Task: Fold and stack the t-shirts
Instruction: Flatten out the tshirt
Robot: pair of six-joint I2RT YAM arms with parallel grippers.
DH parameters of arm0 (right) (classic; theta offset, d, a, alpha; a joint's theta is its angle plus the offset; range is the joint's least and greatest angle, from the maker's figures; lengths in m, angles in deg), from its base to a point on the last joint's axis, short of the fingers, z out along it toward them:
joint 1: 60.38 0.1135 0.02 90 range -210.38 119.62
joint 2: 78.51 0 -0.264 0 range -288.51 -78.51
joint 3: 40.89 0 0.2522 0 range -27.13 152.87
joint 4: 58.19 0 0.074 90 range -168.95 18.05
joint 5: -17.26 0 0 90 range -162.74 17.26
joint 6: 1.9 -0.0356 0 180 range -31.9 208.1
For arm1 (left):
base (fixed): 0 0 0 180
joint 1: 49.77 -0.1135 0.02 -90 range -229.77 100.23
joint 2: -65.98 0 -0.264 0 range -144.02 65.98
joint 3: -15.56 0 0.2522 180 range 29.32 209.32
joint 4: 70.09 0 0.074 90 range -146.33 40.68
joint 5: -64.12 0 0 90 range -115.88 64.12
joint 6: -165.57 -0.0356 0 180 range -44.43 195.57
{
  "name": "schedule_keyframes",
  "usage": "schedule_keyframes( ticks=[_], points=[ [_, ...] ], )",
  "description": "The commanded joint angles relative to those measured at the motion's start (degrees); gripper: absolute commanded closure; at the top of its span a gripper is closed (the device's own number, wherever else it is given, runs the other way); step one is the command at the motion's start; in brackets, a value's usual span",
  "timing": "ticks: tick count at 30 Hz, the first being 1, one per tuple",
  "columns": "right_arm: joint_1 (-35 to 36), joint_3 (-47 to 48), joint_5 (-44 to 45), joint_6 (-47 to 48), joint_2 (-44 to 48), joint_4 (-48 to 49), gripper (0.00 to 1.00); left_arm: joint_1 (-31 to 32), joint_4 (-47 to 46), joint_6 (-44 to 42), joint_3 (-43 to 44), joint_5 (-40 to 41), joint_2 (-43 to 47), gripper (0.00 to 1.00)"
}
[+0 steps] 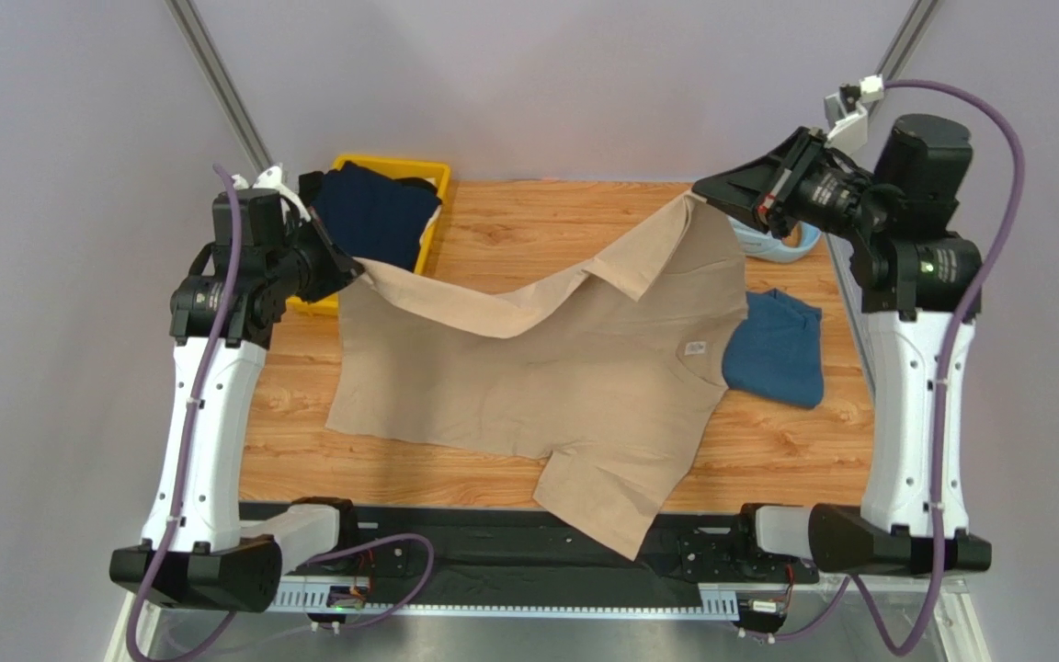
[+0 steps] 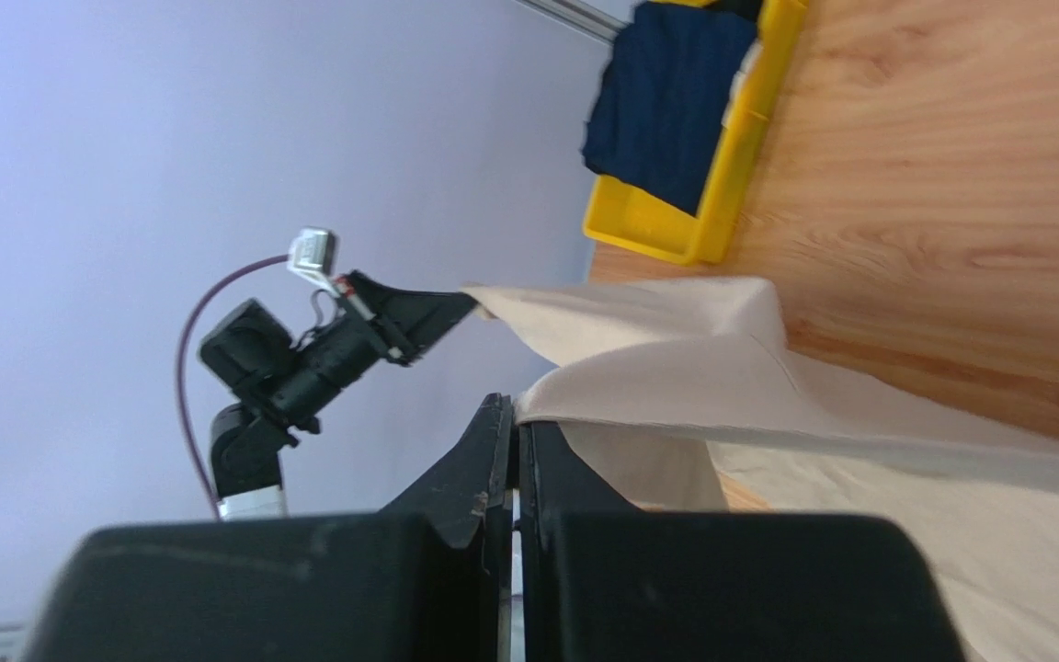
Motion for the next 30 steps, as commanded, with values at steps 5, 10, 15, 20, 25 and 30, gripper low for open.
schedule_keyframes(
  ticks=[5, 10, 15, 20, 25, 30],
  points=[
    [-4.38, 4.05, -8.43, -9.03, 9.75, 12.01, 1.00, 0.92, 0.67, 5.58, 4.90, -2.95, 14.11, 1.00],
    [-4.73, 5.20, -10.72, -10.43, 13.98, 12.37, 1.00, 0.92, 3.74, 7.69, 8.05, -3.74, 23.09, 1.00],
    [-4.82, 14.65, -10.37, -15.26, 14.69, 12.81, 1.00, 0.92, 8.48, 7.87, 18.49, -3.30, 26.97, 1.00],
    [-4.99, 31.63, -9.23, -20.54, 8.11, 12.81, 1.00, 0.92, 9.46, 9.36, 26.42, -3.65, 24.70, 1.00],
    [-5.52, 32.82, -6.86, -23.62, 4.67, 14.74, 1.00, 0.92, 9.72, 9.45, 28.72, -6.99, 20.21, 1.00],
    [-7.54, 25.25, -4.13, -22.04, 2.83, 15.88, 1.00, 0.92, 9.37, 6.65, 19.09, -4.97, 17.57, 1.00]
  ],
)
